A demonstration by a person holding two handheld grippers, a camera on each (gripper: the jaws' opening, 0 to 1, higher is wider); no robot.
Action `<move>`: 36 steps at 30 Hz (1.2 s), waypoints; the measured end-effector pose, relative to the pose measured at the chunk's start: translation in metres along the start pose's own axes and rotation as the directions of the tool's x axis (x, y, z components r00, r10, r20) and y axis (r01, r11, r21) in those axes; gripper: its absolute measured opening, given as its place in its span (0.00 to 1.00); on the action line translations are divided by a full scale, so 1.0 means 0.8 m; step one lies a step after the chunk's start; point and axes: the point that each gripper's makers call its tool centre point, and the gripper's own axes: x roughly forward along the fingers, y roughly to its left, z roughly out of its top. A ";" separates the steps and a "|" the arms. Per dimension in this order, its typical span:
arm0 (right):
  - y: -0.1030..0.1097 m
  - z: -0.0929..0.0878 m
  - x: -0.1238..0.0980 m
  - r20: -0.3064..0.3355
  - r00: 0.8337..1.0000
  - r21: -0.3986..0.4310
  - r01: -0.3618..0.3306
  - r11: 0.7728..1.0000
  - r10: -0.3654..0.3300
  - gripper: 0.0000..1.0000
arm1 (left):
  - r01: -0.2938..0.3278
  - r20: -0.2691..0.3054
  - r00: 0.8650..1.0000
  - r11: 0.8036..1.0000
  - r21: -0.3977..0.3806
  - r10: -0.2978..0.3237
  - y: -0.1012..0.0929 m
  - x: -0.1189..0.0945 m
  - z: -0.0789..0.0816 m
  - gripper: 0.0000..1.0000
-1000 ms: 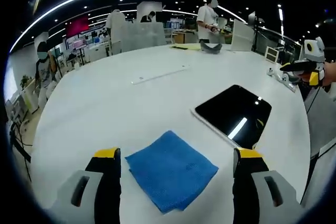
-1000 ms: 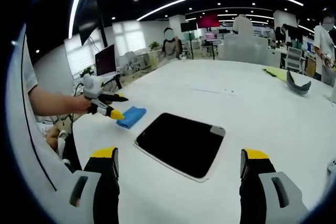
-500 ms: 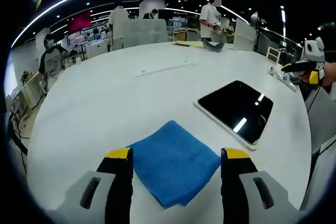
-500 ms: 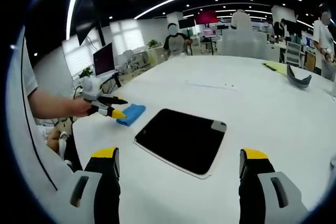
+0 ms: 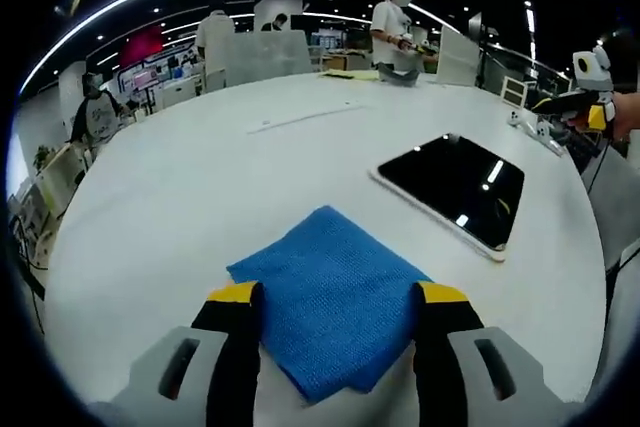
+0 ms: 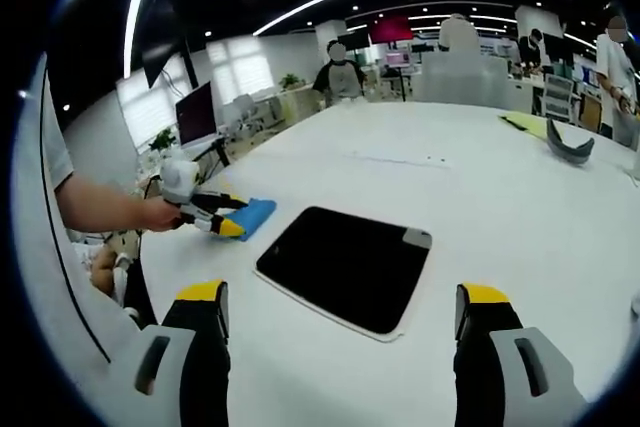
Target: Wipe the mirror surface with the cleaning cloth until all visible marks leave the cleaned area.
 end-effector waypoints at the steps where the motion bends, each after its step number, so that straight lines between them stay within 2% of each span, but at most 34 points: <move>1: 0.000 -0.001 0.001 -0.001 1.000 0.002 -0.001 1.000 0.001 0.94 | 0.001 0.004 1.000 1.000 -0.001 -0.001 0.001 0.000 0.000 0.61; 9: 0.002 -0.005 0.006 -0.012 1.000 0.008 -0.012 1.000 0.012 0.93 | 0.007 0.016 1.000 1.000 0.011 -0.007 0.001 -0.001 0.001 0.58; 16: 0.004 -0.004 0.008 -0.010 1.000 0.007 -0.019 1.000 0.019 0.93 | 0.064 0.023 0.998 0.996 0.057 -0.065 -0.020 0.000 0.002 0.36; 21: 0.003 -0.002 0.008 -0.002 1.000 0.011 -0.018 1.000 0.018 0.93 | 0.076 0.031 0.996 0.996 0.056 -0.078 -0.029 -0.001 0.002 0.26; 24: 0.002 -0.002 0.008 0.002 1.000 0.014 -0.017 1.000 0.017 0.92 | 0.083 0.028 0.996 0.995 0.048 -0.084 -0.033 0.000 0.002 0.16; 36: 0.003 -0.002 0.007 0.013 1.000 0.022 -0.019 1.000 0.019 0.92 | 0.055 0.021 0.998 0.998 0.042 -0.056 -0.033 0.000 0.001 0.12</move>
